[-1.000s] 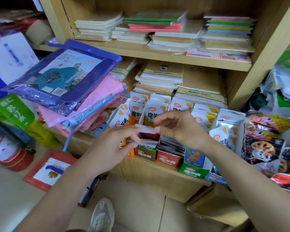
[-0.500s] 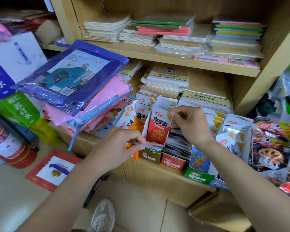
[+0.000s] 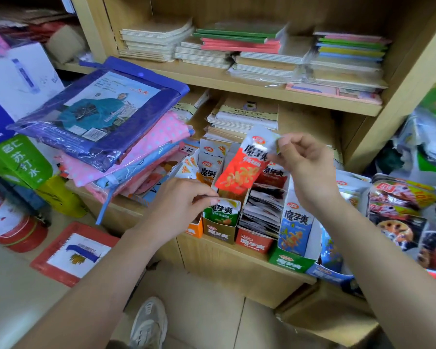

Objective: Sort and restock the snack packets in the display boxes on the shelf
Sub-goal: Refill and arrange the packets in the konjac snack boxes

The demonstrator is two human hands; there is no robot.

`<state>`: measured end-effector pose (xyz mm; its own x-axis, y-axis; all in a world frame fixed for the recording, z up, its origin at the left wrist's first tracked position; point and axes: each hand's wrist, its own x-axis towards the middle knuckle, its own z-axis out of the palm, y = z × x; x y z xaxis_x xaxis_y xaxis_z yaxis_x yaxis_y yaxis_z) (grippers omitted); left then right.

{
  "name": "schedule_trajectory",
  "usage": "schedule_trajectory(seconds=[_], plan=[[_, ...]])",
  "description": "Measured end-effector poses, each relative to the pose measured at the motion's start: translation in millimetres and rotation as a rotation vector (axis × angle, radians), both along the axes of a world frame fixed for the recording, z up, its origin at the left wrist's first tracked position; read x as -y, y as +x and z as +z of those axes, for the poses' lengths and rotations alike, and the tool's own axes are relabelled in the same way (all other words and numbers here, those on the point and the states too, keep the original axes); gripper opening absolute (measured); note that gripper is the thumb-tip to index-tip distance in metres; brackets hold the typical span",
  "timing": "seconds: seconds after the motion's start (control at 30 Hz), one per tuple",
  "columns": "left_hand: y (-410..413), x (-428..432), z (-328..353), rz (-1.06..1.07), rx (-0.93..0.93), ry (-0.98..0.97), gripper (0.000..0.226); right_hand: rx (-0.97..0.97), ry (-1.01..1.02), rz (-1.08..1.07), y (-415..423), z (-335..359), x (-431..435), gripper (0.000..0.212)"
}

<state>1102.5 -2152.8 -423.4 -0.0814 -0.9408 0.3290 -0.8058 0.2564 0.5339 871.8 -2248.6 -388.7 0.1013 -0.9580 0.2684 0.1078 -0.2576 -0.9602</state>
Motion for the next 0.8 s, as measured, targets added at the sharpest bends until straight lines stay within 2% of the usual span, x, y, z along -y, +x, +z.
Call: schedule_trajectory(seconds=[0.2,0.3,0.43,0.5,0.6,0.8], plan=[[-4.2,11.7,-0.8,0.130,-0.089,-0.207,0.013,0.168,-0.085,-0.133,-41.9,7.5,-0.8,0.010],[-1.5,20.2,4.8,0.238,-0.252,-0.260,0.014,0.206,-0.080,-0.190,-63.4,12.0,-2.4,0.010],[-6.7,20.0,21.1,0.327,-0.489,-0.301,0.007,0.155,-0.040,-0.183,-79.7,9.3,-7.5,0.006],[-10.6,18.3,28.6,0.323,-0.683,-0.276,0.004,0.149,0.022,-0.159,-81.8,6.5,-13.6,0.007],[-18.2,14.6,35.3,0.282,-0.820,-0.263,0.010,0.126,0.074,-0.117,-84.1,4.0,-24.4,0.011],[-43.7,5.7,40.8,0.109,-0.877,-0.193,0.018,0.108,0.059,-0.162,-100.8,11.1,-37.2,0.009]])
